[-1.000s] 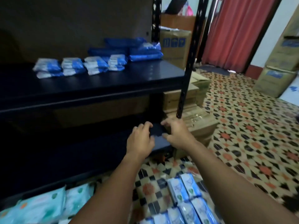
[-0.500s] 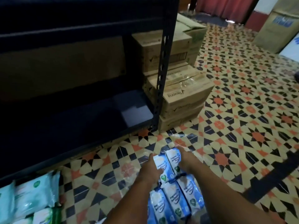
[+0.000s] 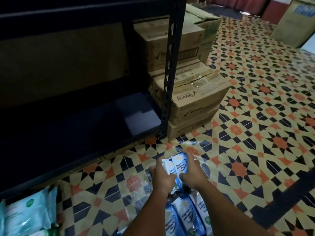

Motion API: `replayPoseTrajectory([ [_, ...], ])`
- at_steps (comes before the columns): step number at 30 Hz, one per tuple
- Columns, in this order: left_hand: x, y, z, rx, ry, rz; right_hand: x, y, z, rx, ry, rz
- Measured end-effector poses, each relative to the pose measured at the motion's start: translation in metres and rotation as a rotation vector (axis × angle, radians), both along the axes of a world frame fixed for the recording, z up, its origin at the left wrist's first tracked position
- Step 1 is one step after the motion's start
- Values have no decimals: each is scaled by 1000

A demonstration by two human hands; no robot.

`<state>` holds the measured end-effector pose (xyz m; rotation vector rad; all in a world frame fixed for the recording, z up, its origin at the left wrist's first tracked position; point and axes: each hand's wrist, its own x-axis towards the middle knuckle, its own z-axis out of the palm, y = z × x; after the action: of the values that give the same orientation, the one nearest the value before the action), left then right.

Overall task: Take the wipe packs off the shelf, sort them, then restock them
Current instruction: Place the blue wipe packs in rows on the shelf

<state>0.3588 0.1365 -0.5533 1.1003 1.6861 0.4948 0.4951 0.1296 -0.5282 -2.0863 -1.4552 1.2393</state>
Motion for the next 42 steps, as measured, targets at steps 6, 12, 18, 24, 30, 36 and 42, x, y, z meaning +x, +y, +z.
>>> replayPoseTrajectory([
  [6,-26,11,33,172,-20,17,-21,5,41,88,121,-10],
  [12,-51,17,104,316,-2,-20,-45,9,114,254,135,-26],
  [18,-76,11,201,496,-33,3,-69,5,201,429,138,-11],
  [24,-99,-4,299,734,-75,54,-95,-2,284,692,92,12],
  [30,-116,1,400,1002,-111,100,-115,4,378,1019,-7,-5],
  [36,-136,39,473,1082,-158,105,-127,45,453,1174,-15,32],
  [42,-145,88,514,957,-94,133,-128,100,491,1088,111,-39],
])
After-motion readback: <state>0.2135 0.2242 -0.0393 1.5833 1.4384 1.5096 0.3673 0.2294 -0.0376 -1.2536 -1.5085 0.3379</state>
